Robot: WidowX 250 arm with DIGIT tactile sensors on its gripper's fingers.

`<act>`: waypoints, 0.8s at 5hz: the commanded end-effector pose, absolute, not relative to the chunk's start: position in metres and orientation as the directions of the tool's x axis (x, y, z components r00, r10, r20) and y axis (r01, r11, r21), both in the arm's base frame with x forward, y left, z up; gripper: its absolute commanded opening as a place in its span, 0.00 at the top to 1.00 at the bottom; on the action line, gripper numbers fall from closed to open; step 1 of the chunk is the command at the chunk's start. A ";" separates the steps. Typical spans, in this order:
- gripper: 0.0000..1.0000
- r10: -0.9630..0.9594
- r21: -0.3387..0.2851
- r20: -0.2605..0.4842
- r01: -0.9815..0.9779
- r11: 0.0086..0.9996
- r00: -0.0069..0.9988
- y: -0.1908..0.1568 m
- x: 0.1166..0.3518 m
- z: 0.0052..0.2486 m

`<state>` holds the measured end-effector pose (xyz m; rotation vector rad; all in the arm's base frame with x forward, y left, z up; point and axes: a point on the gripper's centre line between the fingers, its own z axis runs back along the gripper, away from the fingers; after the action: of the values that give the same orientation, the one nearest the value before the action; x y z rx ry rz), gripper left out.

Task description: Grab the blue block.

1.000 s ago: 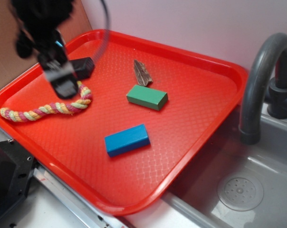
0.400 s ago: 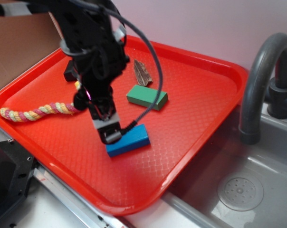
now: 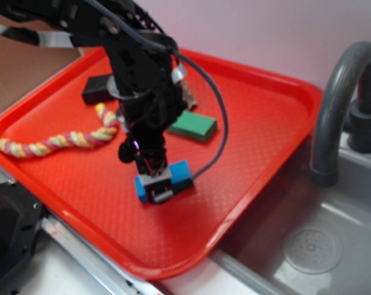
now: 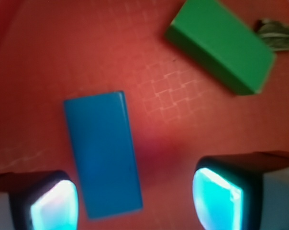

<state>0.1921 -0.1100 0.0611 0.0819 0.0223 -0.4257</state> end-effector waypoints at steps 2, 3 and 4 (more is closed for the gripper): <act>0.00 -0.522 -0.056 -0.037 0.520 0.852 0.852 -0.138 0.191 0.027; 1.00 -0.521 -0.041 -0.045 0.520 0.853 0.852 -0.137 0.191 0.024; 1.00 -0.516 -0.039 -0.042 0.514 0.857 0.856 -0.138 0.192 0.026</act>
<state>0.1944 -0.1320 0.0328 -0.0233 0.0620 -0.5257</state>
